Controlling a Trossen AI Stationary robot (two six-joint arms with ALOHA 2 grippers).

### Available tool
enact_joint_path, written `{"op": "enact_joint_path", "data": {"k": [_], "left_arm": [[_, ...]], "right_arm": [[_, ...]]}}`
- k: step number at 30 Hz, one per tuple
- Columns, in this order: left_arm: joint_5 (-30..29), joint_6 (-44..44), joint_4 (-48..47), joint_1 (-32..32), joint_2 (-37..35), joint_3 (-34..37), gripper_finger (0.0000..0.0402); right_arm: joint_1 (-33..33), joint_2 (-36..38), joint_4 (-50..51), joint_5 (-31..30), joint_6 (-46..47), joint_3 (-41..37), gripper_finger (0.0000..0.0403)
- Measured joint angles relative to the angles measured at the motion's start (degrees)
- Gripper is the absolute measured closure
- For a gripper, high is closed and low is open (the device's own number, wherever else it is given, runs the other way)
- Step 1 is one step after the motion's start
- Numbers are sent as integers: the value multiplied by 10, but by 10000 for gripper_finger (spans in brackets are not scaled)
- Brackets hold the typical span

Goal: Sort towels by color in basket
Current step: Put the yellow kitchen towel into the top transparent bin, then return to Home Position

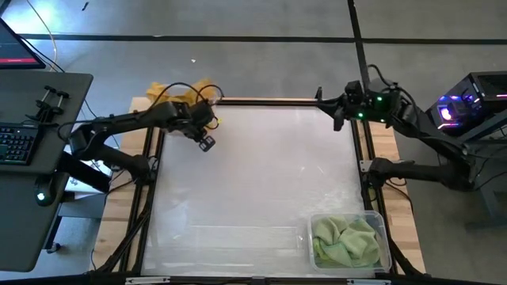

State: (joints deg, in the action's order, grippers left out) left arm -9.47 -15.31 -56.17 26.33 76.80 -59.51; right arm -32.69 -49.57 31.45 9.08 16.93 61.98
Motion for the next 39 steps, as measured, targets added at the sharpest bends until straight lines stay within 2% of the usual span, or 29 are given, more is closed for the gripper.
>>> {"op": "enact_joint_path", "data": {"k": [4, 9, 12, 15, 19, 22, 25, 33, 35, 39], "left_arm": [[-17, 9, 47, 14, 8, 0, 401], [-9, 10, 42, 30, -7, 0, 401], [25, 10, 39, 33, -34, -8, 401], [47, 1, 43, 27, -58, -33, 401], [47, -1, 58, 25, -84, -59, 401], [46, -20, 66, 24, -102, -72, 401], [45, -49, 68, 24, -115, -77, 401], [44, -115, 68, 24, -130, -78, 401], [47, -148, 68, 24, -130, -78, 401], [58, -207, 68, 18, -130, -78, 401]], "right_arm": [[0, 37, 12, -6, 6, 0, 327], [0, 87, 80, -8, 11, 0, 327], [0, 114, 118, 53, 2, -11, 327], [15, 160, 50, 154, 33, -82, 327], [53, 230, -146, 181, 117, -212, 327], [72, 289, -207, 161, 153, -273, 327], [92, 346, -204, 103, 175, -317, 330], [191, 457, -191, 53, 168, -380, 375], [211, 491, -183, 25, 167, -396, 388], [246, 482, -186, -2, 156, -414, 400]]}}
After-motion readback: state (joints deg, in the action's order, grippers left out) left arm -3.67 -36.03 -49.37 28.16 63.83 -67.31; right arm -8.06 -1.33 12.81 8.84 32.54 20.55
